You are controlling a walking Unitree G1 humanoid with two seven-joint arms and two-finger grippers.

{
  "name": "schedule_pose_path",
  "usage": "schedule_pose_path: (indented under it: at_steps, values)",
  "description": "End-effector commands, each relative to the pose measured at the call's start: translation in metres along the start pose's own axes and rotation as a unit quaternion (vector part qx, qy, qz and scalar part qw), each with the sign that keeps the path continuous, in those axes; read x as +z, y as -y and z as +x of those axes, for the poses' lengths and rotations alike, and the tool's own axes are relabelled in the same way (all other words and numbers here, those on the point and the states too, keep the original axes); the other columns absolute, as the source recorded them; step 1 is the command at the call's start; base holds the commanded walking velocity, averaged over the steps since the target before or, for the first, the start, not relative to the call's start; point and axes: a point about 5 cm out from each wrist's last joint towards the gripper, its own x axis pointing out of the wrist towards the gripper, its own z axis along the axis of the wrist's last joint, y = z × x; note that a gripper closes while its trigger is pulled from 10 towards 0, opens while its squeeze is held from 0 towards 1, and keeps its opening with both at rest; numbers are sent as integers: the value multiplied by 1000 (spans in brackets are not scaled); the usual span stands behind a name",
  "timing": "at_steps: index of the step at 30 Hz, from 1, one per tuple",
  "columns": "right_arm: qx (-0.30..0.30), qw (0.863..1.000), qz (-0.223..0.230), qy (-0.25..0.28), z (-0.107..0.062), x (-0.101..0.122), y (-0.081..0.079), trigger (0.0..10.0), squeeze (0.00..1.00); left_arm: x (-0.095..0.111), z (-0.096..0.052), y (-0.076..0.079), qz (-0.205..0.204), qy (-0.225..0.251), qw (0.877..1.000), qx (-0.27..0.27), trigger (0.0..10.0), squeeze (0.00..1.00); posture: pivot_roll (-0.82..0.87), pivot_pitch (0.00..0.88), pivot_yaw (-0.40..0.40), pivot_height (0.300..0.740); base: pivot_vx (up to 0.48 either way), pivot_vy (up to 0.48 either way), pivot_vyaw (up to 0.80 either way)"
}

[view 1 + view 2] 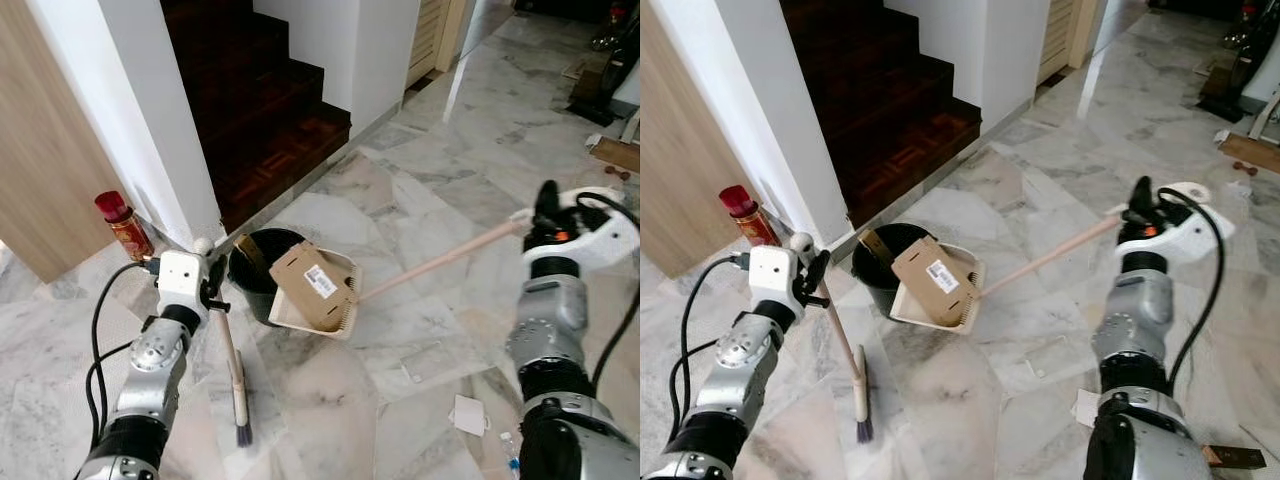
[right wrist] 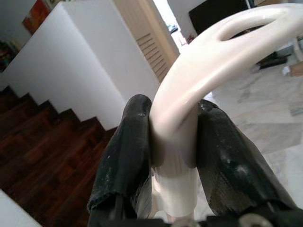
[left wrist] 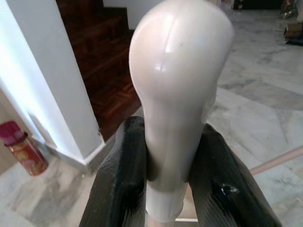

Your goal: Sweep floor

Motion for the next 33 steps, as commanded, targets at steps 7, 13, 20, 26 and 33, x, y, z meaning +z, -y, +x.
schedule_pose_path:
  at_steps: [7,13,20,26,33]
  values:
    - [13,999,15,38,9,16,-13,10000,0,3,0,-2,11,10,1000,-1,10000,0,46,34,14,740,0,0,146]
    - [13,999,18,38,9,15,-13,10000,0,4,2,-3,12,13,1000,-1,10000,0,44,14,19,740,0,0,0]
    - [17,999,19,41,10,17,-17,10000,0,6,3,-3,13,18,1000,0,10000,0,47,8,18,740,71,0,0]
    - [20,999,23,44,13,18,-21,10000,0,6,3,-4,14,19,1000,1,10000,0,50,26,17,740,266,0,0]
    - [25,998,27,48,14,20,-24,10000,0,5,2,-5,15,17,1000,4,10000,0,49,31,17,740,331,0,-93]
